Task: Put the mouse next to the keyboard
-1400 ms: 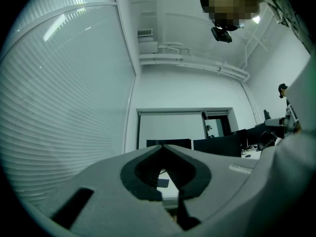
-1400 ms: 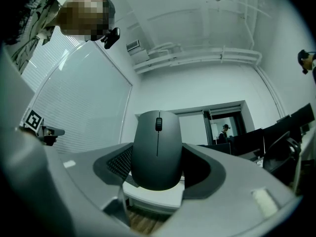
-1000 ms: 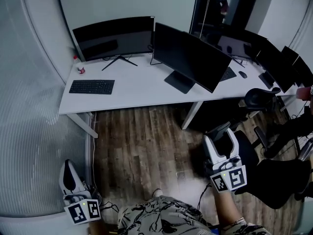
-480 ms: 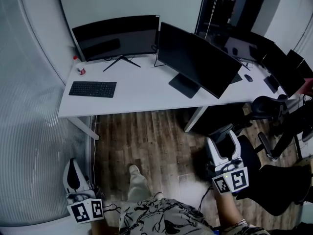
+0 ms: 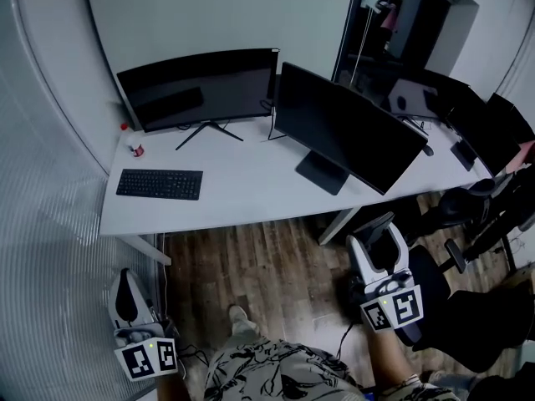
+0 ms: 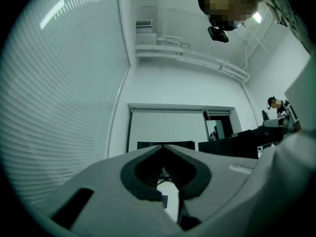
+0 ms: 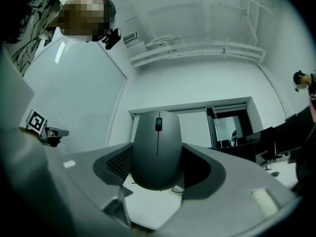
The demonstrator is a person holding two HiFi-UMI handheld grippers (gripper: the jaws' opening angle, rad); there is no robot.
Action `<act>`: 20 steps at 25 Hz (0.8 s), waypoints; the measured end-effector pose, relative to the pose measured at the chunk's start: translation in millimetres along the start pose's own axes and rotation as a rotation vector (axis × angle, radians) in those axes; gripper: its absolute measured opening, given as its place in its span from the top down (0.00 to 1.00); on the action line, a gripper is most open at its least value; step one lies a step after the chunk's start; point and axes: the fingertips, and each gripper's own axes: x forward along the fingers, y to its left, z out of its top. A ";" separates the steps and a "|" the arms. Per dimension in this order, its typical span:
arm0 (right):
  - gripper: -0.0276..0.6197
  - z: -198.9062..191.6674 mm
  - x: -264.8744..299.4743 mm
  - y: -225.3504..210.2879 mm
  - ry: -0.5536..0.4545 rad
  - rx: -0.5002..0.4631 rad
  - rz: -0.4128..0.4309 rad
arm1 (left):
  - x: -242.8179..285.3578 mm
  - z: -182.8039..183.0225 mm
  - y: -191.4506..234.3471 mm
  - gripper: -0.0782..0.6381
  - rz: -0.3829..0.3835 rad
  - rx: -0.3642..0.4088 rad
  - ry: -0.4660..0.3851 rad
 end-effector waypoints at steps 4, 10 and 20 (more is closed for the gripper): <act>0.50 -4.8 34.7 7.8 0.002 -0.005 -0.014 | 35.0 -5.2 21.2 0.89 -0.015 -0.011 0.003; 0.50 -18.9 79.2 21.3 0.002 -0.010 -0.027 | 76.5 -15.9 50.6 0.89 -0.030 -0.017 -0.001; 0.50 -40.9 133.0 43.0 0.021 -0.011 -0.051 | 131.1 -38.8 91.4 0.89 -0.061 -0.027 0.022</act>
